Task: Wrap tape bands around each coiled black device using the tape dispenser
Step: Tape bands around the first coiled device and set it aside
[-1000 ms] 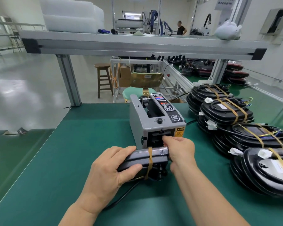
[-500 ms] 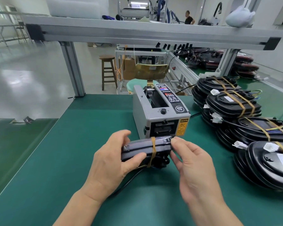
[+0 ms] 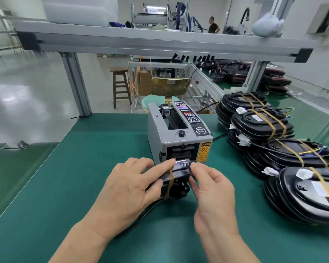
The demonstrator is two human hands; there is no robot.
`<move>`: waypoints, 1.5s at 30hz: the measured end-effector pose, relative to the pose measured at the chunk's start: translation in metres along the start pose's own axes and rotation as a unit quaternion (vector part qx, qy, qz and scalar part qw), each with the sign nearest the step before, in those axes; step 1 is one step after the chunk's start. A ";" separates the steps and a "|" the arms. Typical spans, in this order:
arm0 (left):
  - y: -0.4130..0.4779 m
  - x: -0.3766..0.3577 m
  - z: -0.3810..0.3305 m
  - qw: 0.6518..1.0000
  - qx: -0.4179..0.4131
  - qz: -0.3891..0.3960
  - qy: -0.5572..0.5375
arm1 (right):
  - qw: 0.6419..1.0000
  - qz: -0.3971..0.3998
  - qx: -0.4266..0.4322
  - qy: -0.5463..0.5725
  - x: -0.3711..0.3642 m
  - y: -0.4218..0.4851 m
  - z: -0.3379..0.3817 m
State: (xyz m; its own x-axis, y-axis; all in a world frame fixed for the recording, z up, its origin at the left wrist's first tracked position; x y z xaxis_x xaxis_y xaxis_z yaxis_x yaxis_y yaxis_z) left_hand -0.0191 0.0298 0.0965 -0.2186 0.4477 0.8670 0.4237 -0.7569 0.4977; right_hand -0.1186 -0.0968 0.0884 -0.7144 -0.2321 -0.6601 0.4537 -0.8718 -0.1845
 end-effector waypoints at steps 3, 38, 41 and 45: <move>0.004 0.000 -0.001 1.000 -0.005 0.007 0.000 | 1.000 -0.011 -0.005 0.007 0.000 0.002 -0.001; 0.010 0.000 -0.004 0.999 -0.042 -0.008 0.030 | 0.999 0.006 0.024 -0.035 -0.003 0.011 -0.013; 0.011 0.000 -0.004 0.999 -0.039 -0.006 0.027 | 0.998 0.021 0.042 -0.050 -0.003 0.009 -0.012; 0.010 -0.001 -0.004 0.999 -0.038 -0.011 0.024 | 0.993 0.043 0.075 -0.086 -0.005 0.007 -0.010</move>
State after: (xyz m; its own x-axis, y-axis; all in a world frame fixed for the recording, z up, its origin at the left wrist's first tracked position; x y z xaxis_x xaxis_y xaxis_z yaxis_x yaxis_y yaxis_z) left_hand -0.0181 0.0195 0.1010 -0.2686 0.4424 0.8557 0.3514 -0.7821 0.5146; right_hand -0.1063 -0.0976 0.0829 -0.7630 -0.3670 -0.5321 0.4418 -0.8970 -0.0147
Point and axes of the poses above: each hand's wrist, its own y-axis towards the middle knuckle, its own x-axis out of the back of the hand, z = x × y, the point moved 2 cm from there along y, towards the middle knuckle, and after that the axes turned 14 degrees about y, right-handed, at the moved point
